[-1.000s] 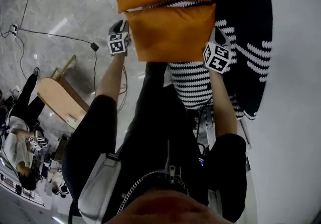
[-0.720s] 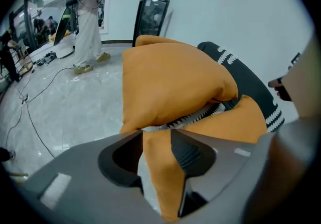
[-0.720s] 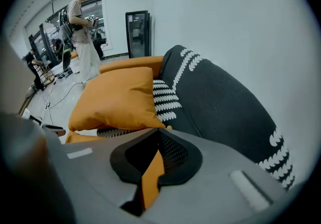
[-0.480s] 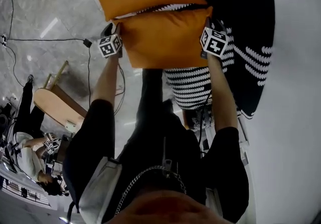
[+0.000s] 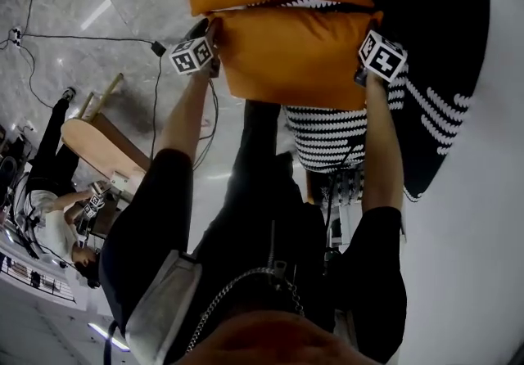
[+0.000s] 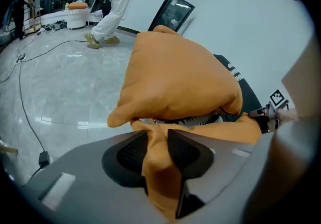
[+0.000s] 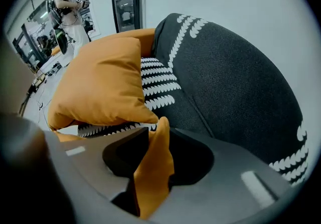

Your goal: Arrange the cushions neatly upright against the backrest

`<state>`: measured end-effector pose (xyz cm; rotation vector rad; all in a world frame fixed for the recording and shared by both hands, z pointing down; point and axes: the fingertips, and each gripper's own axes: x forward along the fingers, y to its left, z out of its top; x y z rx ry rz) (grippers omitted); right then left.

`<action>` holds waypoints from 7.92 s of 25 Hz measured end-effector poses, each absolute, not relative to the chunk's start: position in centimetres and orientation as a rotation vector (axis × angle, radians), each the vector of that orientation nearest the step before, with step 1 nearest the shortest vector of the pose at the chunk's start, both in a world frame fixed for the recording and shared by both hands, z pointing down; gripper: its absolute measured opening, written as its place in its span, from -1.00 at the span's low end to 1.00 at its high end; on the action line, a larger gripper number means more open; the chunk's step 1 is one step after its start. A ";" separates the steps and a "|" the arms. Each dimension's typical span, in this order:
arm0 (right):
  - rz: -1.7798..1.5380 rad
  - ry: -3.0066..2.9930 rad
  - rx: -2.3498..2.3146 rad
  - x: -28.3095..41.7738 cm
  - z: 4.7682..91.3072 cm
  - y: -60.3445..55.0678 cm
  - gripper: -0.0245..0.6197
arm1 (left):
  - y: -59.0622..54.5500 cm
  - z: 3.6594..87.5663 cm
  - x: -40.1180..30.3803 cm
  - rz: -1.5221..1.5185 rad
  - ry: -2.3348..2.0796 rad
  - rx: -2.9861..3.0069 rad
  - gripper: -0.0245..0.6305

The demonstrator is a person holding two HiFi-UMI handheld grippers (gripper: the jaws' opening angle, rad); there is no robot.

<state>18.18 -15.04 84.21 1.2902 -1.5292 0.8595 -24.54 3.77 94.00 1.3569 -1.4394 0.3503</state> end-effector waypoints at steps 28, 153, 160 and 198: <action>0.951 -1.587 1.448 24.5 72.9 -1.0 -0.89 | 9.8 79.1 -19.0 0.482 -1.301 1.674 -0.86; 0.503 -2.170 1.133 -4.8 51.0 4.9 -0.91 | 12.2 53.1 -25.7 0.405 -1.628 2.014 -0.90; 0.443 -2.222 1.073 -7.5 52.0 -0.4 -0.91 | 8.9 53.4 -28.4 0.430 -1.707 1.951 -0.90; 0.540 -2.105 1.073 -4.0 60.5 -31.3 -0.91 | -19.0 65.8 -36.8 0.448 -1.735 1.673 -0.90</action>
